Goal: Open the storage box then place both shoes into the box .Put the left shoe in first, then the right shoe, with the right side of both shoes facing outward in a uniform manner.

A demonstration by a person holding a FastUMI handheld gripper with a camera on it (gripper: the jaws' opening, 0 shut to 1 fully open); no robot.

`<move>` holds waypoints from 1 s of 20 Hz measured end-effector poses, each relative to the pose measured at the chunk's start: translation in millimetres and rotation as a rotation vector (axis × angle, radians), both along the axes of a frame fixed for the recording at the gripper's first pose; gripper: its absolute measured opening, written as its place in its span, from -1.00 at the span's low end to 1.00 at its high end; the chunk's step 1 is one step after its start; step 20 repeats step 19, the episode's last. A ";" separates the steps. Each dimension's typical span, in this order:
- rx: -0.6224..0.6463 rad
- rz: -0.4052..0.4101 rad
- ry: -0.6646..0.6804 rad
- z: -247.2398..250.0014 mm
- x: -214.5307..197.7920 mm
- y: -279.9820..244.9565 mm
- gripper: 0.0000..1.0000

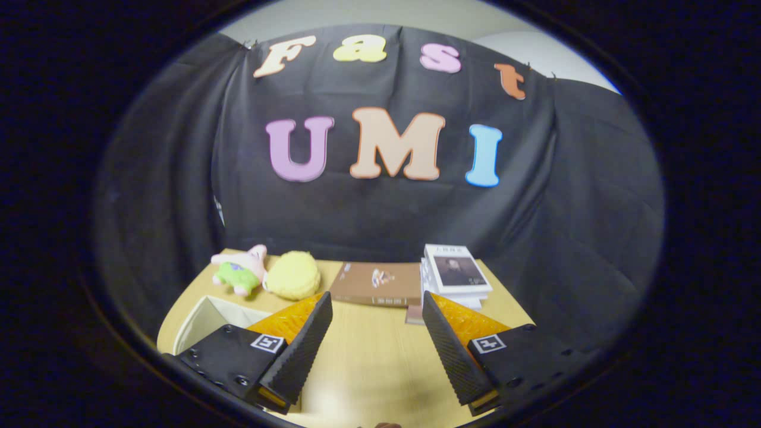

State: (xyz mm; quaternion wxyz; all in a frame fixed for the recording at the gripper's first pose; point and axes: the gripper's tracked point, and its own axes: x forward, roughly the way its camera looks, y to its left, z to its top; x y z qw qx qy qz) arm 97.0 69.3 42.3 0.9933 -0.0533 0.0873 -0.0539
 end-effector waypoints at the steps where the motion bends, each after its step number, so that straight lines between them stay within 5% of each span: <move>1: -0.009 0.007 -0.053 11.3 -2.1 -1.2 0.96; 10: 0.001 0.169 -0.335 44.6 -35.6 22.1 0.96; 20: -0.027 0.149 -0.337 31.0 -49.3 12.2 0.96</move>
